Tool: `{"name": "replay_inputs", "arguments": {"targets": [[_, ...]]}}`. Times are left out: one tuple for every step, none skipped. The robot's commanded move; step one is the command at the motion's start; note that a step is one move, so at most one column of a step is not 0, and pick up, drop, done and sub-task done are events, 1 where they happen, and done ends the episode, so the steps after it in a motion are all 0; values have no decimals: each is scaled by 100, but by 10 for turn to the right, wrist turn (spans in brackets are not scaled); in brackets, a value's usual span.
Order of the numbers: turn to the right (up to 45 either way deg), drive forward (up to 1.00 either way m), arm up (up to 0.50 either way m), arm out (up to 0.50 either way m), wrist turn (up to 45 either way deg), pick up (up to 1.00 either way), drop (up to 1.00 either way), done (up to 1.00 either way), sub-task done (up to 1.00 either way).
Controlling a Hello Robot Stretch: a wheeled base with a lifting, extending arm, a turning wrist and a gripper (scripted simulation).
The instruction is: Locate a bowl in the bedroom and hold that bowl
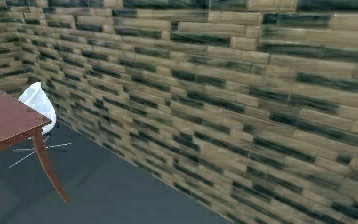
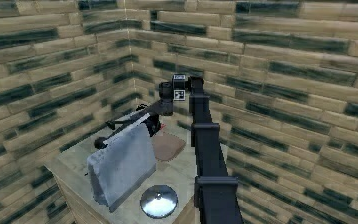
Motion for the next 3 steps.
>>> {"name": "replay_inputs", "arguments": {"targets": [[0,0,0,0,450,0,0,0,0],[0,0,0,0,330,0,0,0,0],[0,0,-30,0,0,0,0,0,0]]}}
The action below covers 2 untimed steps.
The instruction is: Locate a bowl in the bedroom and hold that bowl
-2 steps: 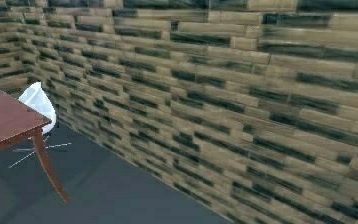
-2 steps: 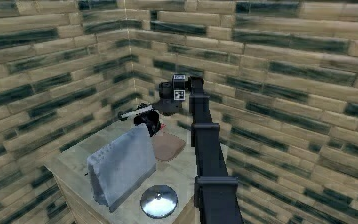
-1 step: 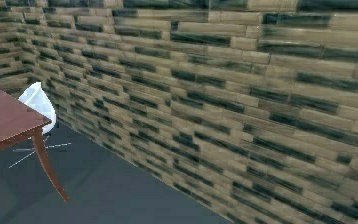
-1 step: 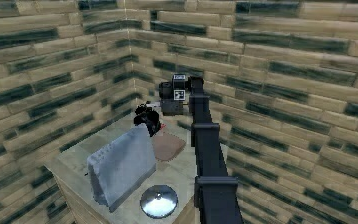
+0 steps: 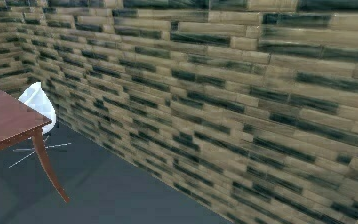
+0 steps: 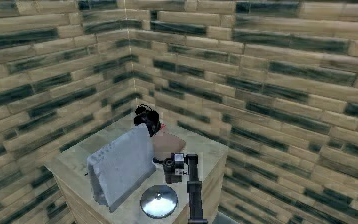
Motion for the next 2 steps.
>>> {"name": "replay_inputs", "arguments": {"targets": [[0,0,0,0,0,100,0,0,0],[0,0,10,0,0,0,0,0,0]]}}
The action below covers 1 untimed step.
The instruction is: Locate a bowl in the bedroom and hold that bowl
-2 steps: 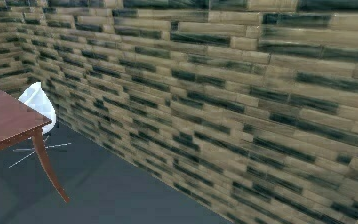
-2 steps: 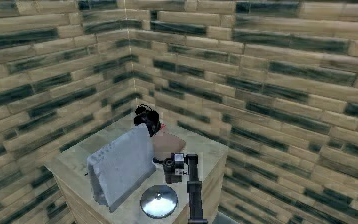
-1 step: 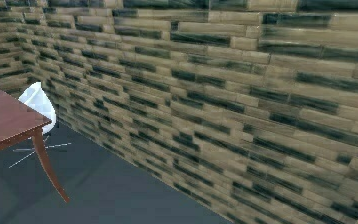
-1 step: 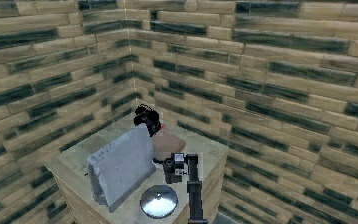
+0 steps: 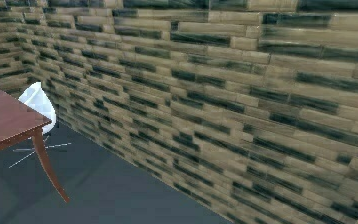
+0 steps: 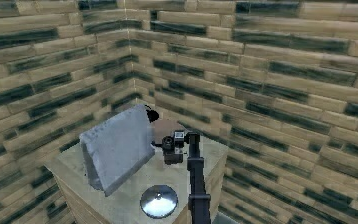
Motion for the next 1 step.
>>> {"name": "replay_inputs", "arguments": {"targets": [[0,0,0,0,0,0,0,100,0]]}}
